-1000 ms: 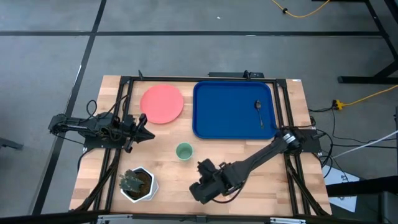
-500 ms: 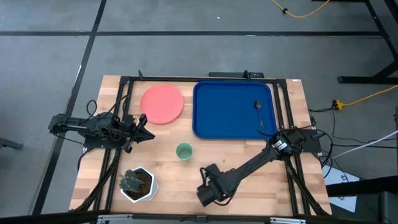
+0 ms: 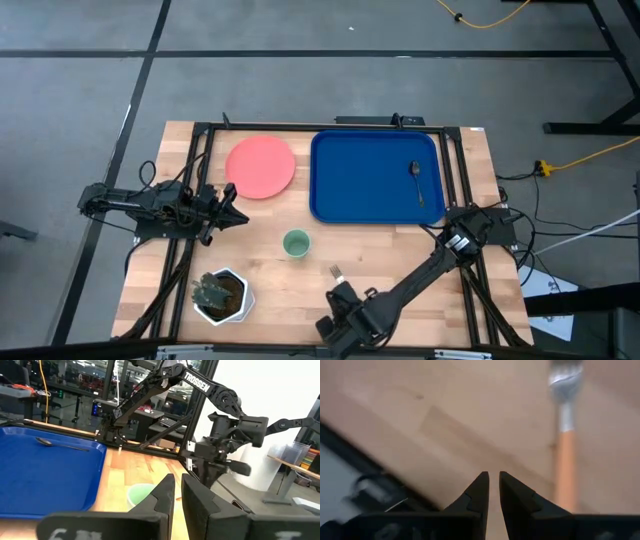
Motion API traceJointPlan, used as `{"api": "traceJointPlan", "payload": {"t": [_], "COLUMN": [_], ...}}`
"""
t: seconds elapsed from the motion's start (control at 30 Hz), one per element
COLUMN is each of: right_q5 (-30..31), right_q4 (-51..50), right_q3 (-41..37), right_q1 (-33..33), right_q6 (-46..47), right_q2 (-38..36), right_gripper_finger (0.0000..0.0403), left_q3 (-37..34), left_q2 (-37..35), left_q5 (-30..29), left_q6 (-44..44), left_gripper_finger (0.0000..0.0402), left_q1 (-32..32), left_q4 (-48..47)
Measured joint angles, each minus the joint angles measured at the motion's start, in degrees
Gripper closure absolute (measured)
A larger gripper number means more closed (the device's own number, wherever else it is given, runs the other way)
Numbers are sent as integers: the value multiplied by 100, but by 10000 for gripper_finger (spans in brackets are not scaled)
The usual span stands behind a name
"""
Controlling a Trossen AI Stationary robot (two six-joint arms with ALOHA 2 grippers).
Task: Pick and place plate/cup/fork/spoon on tray
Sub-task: Put the light orange fork on the dark blue tray to the left side of the black spoon
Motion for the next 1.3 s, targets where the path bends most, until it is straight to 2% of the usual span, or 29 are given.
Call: {"api": "traceJointPlan", "payload": {"t": [0.1, 0.47, 0.67, 0.9, 1.07, 1.3], "right_q5": [-314, -337, 457, 397, 264, 399], "right_q4": [331, 765, 637, 461, 347, 818], "right_q3": [0, 0, 0, 0, 0, 0], "right_q1": [-2, 8, 72, 79, 79, 74], "right_q6": [2, 108, 313, 741, 420, 343], "right_q2": [0, 0, -1, -4, -7, -7], "right_gripper_finger": [354, 353, 345, 307, 305, 305], "left_q3": [0, 0, 0, 0, 0, 0], "left_q2": [0, 0, 0, 0, 0, 0], "left_q5": [0, 0, -2, -2, -2, -4], "left_q6": [2, 2, 2, 2, 2, 2], "left_gripper_finger": [374, 374, 374, 374, 374, 374], "left_q1": [2, 0, 0, 1, 0, 0], "left_q4": [0, 0, 0, 0, 0, 0]}}
